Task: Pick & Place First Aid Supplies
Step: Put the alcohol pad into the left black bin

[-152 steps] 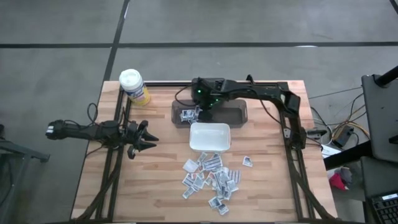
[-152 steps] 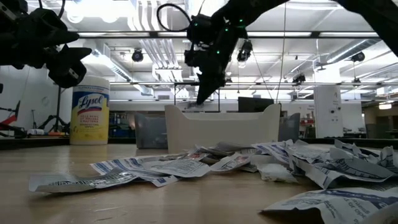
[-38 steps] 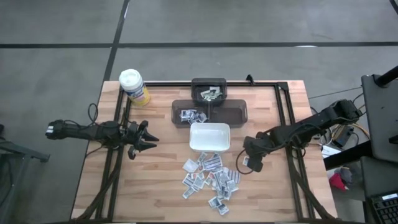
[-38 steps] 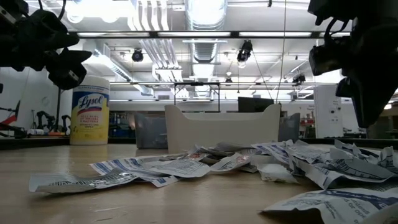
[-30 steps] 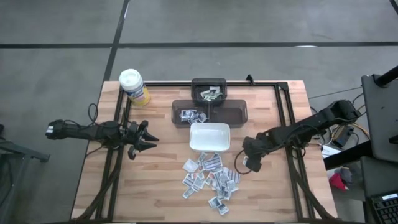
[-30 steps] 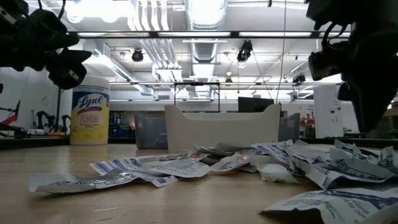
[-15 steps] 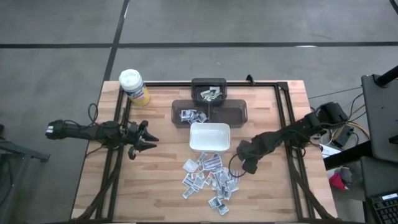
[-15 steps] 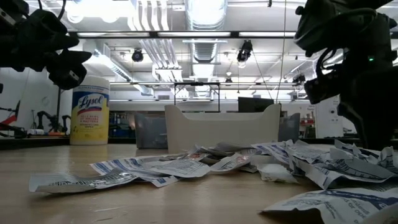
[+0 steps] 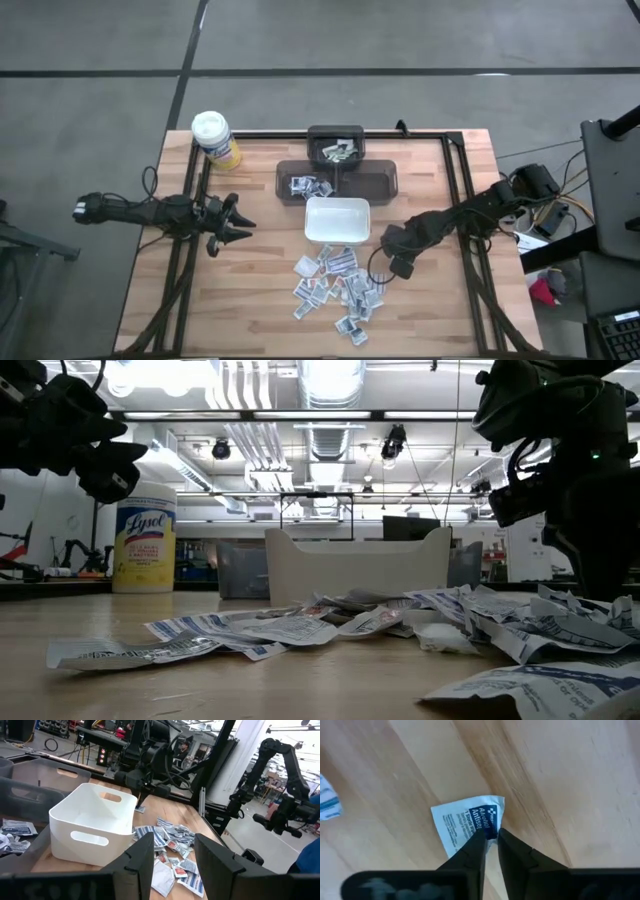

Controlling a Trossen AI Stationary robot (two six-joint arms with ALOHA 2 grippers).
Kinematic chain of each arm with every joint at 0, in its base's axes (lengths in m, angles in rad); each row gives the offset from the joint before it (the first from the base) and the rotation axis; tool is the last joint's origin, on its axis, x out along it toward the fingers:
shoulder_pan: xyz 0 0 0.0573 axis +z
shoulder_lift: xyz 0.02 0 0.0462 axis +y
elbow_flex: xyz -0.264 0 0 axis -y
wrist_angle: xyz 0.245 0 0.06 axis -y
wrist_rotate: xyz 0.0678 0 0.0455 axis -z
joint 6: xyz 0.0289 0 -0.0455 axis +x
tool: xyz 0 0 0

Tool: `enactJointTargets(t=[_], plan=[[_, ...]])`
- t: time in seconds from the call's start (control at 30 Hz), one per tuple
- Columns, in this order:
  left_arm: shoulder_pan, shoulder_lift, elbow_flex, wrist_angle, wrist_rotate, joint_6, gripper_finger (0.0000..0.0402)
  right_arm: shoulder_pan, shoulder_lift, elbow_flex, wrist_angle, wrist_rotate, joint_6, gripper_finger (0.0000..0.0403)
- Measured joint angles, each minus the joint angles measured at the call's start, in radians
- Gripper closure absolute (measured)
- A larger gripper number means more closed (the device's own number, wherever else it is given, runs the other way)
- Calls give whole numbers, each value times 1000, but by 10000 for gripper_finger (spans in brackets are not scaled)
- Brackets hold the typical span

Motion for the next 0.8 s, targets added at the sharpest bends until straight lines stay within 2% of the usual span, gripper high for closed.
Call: enactJointTargets(t=[0.2,0.5,0.8], plan=[[0,0,0,0,0,1,266,1,-24,1,-7,8,1,391],[0,0,0,0,0,2,266,1,-31,1,-12,5,24,394],[0,0,0,1,0,1,266,1,-168,2,65,-113,-46,394]])
